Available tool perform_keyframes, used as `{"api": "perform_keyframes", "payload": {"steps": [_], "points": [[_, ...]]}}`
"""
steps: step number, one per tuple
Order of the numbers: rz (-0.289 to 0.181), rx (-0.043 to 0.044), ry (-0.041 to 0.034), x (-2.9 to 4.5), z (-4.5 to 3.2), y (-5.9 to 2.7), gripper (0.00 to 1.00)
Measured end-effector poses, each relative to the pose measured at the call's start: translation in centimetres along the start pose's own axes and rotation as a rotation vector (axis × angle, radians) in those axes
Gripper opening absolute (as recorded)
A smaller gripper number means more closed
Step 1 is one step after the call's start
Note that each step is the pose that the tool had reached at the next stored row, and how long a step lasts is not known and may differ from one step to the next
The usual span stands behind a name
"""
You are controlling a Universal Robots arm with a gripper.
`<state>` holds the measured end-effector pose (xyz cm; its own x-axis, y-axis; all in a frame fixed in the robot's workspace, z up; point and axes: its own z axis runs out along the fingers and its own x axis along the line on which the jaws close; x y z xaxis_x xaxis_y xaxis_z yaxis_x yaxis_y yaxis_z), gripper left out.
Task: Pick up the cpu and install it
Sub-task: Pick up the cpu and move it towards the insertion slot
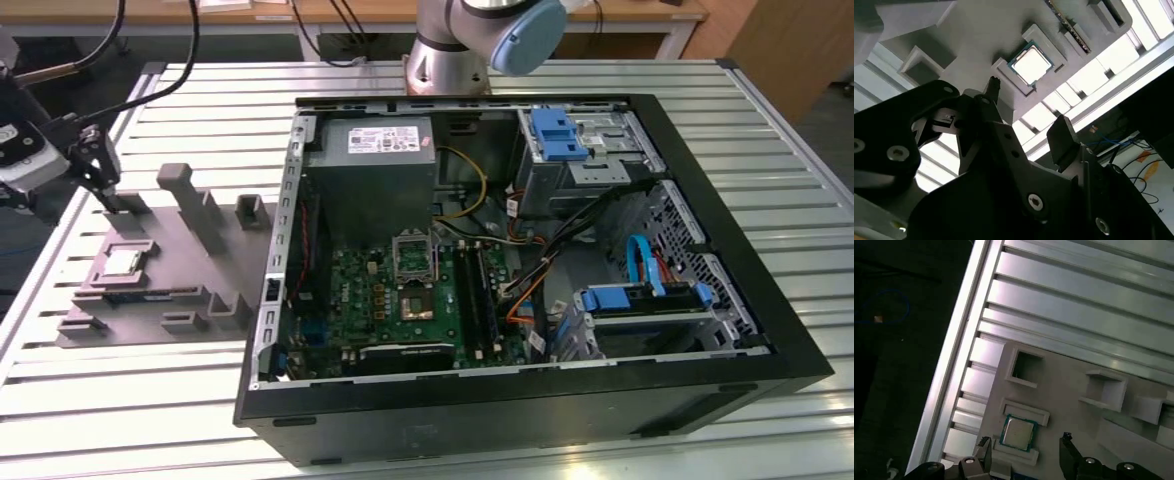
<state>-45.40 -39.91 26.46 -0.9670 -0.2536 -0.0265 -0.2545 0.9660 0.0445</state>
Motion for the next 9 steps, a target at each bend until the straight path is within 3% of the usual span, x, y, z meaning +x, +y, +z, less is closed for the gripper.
{"api": "perform_keyframes", "payload": {"steps": [9], "points": [[0.000,-0.0001,-0.0001,-0.03,-0.96,0.04,0.65]]}}
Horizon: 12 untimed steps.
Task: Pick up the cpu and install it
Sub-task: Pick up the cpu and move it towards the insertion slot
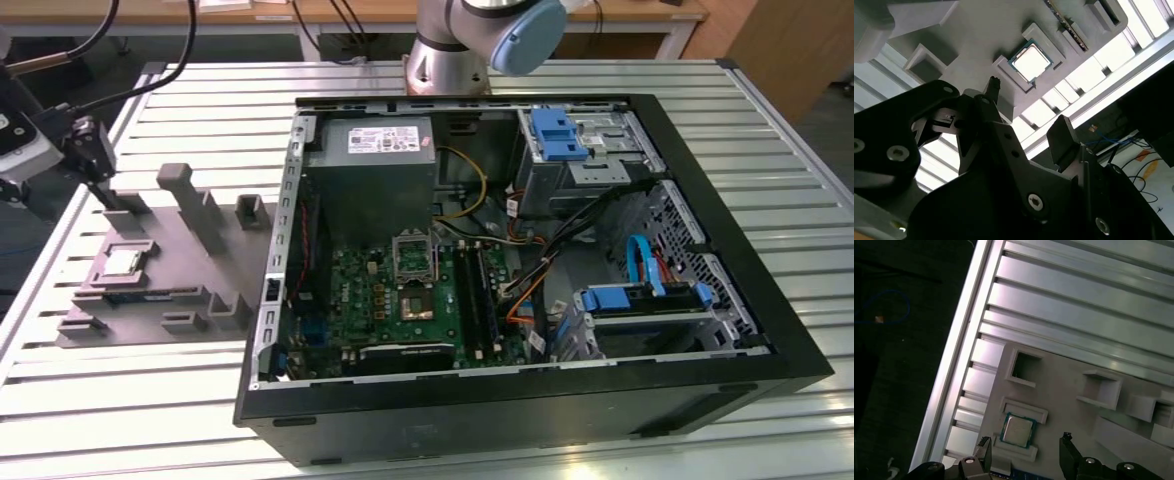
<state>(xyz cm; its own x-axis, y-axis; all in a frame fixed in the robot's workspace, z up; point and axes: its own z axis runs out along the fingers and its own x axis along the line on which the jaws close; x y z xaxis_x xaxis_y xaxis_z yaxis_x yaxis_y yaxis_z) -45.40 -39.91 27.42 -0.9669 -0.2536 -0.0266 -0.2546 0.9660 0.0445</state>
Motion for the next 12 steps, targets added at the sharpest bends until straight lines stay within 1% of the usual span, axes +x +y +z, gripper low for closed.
{"api": "perform_keyframes", "payload": {"steps": [12], "points": [[0.000,0.0000,0.0000,-0.04,-1.30,0.06,0.65]]}}
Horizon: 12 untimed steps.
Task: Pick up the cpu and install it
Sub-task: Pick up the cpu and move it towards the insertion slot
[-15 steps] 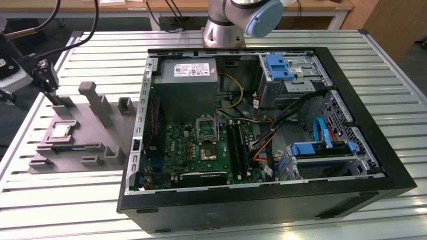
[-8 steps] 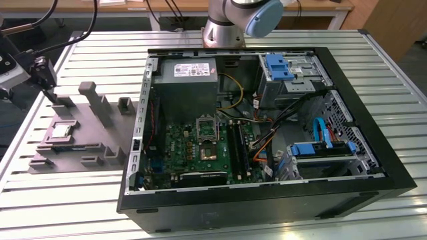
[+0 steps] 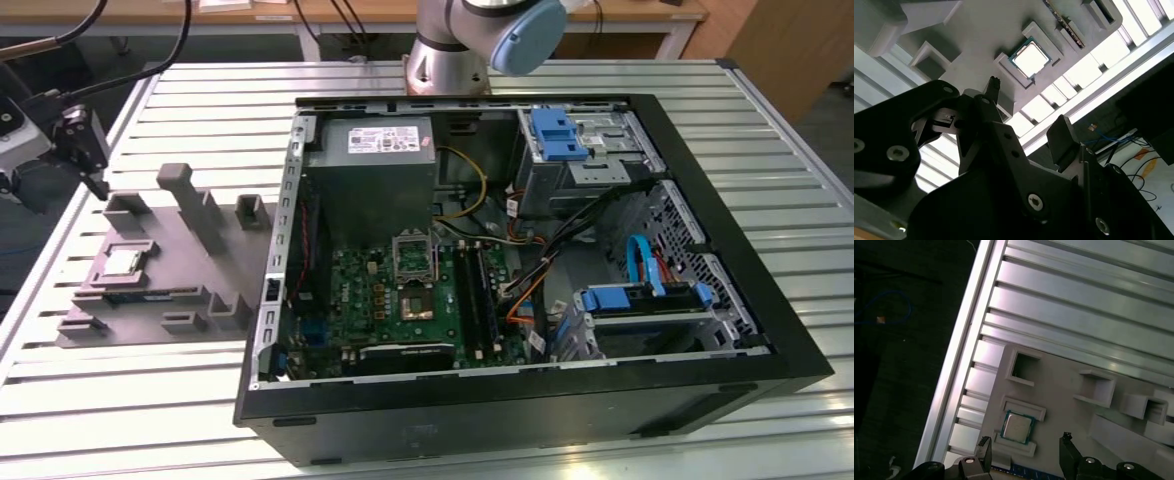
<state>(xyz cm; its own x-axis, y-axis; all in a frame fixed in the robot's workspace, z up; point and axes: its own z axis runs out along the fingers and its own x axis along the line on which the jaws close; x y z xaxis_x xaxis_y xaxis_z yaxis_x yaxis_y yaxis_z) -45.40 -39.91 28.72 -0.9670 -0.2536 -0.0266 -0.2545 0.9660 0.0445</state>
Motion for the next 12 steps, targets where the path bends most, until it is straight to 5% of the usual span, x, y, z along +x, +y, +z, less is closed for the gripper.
{"api": "perform_keyframes", "payload": {"steps": [12], "points": [[0.000,0.0000,0.0000,-0.03,-1.29,0.06,0.65]]}}
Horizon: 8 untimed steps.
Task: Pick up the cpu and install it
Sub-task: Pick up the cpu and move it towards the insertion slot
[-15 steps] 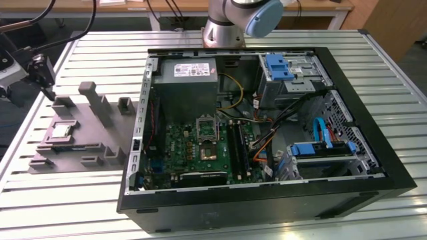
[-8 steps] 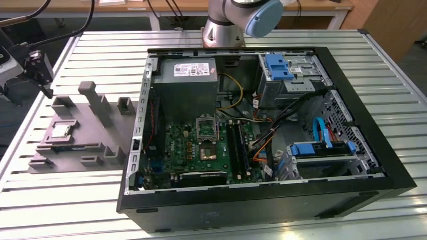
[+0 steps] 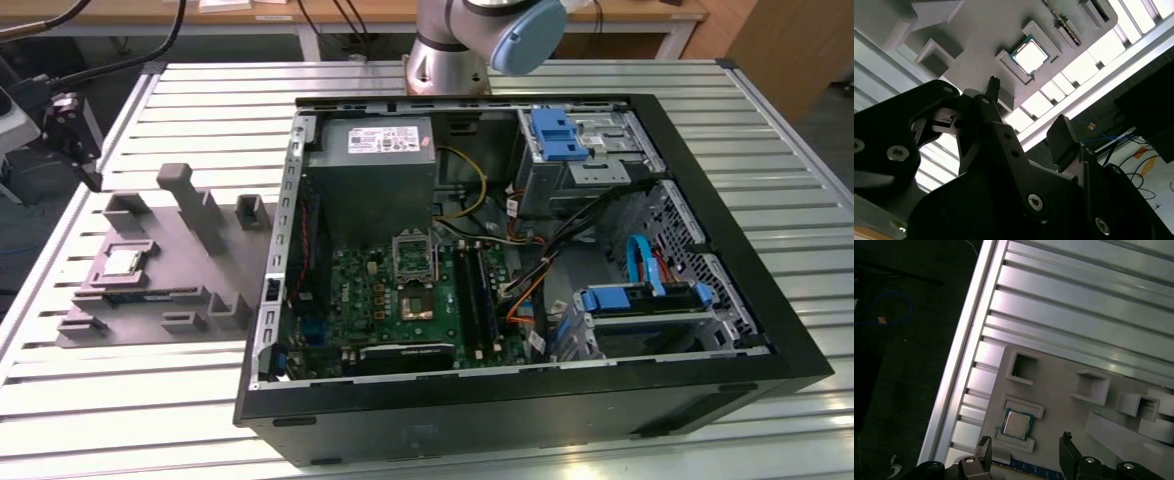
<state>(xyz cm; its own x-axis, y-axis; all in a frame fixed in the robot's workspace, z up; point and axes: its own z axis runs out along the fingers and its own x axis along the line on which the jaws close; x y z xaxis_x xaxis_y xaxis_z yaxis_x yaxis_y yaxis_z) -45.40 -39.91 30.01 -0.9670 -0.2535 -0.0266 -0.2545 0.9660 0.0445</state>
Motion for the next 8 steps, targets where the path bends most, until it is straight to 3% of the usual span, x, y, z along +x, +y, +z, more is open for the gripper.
{"api": "perform_keyframes", "payload": {"steps": [8], "points": [[0.000,0.0000,0.0000,-0.02,-0.87,0.04,0.65]]}}
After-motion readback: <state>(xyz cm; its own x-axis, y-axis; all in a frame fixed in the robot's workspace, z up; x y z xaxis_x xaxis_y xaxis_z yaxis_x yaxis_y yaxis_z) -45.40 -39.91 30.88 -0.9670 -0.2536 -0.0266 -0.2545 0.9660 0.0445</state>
